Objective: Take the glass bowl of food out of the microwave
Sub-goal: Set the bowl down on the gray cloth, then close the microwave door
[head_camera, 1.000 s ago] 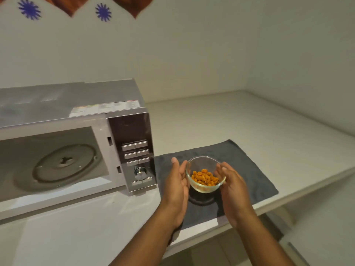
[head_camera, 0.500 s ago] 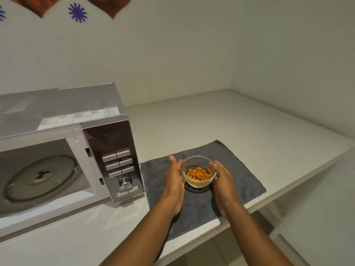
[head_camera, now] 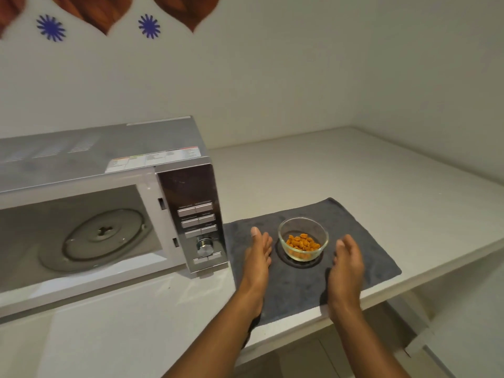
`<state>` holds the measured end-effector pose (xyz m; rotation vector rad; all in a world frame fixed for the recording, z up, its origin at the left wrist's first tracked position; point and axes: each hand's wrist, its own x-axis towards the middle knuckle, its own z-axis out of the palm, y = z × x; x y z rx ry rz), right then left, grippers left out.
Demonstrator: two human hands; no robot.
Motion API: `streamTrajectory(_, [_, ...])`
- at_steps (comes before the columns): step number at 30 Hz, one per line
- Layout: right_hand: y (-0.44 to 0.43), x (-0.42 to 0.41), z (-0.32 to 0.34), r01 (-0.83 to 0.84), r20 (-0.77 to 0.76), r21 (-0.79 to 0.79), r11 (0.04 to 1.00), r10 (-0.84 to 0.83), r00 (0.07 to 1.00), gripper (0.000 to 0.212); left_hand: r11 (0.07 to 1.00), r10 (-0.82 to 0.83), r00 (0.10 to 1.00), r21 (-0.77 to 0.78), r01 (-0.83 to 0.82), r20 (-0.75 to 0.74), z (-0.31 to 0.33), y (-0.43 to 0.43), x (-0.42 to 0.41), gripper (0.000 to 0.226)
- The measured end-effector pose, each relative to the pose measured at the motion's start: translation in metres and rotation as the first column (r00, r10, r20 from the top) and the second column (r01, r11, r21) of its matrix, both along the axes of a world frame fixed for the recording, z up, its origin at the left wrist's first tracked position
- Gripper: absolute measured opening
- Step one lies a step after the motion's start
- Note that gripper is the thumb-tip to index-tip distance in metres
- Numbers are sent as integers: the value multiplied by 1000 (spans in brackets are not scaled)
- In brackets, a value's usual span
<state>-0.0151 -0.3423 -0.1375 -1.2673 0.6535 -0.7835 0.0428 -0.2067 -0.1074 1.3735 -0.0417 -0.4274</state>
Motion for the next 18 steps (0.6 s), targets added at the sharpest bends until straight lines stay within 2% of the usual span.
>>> streamTrajectory(4, [33, -18, 4, 130, 53, -148, 980, -123, 991, 44, 995, 41, 998, 87, -45, 44, 6, 24, -21, 99])
streamTrajectory(7, [59, -23, 12, 116, 123, -207, 971, -92, 988, 42, 984, 37, 992, 171, -57, 118, 19, 48, -38, 93])
streamTrajectory(10, [88, -29, 33, 57, 192, -287, 956, -1, 981, 43, 972, 54, 974, 212, -101, 220, 35, 70, -53, 110])
streamTrajectory(11, [98, -30, 42, 41, 210, -318, 947, 28, 977, 45, 968, 53, 968, 226, -110, 244, 41, 79, -58, 110])
streamTrajectory(12, [110, -32, 53, 23, 220, -343, 939, 56, 974, 46, 965, 54, 963, 235, -118, 264, 48, 88, -63, 98])
streamTrajectory(14, [130, -33, 74, -15, 236, -409, 913, 121, 964, 50, 955, 56, 959, 264, -133, 277, 62, 107, -73, 52])
streamTrajectory(15, [141, -32, 85, -27, 245, -450, 892, 152, 958, 53, 956, 64, 954, 257, -143, 291, 69, 119, -79, 40])
streamTrajectory(18, [168, -26, 114, -50, 222, -595, 802, 223, 949, 61, 943, 111, 929, 258, -211, 353, 87, 154, -93, 34])
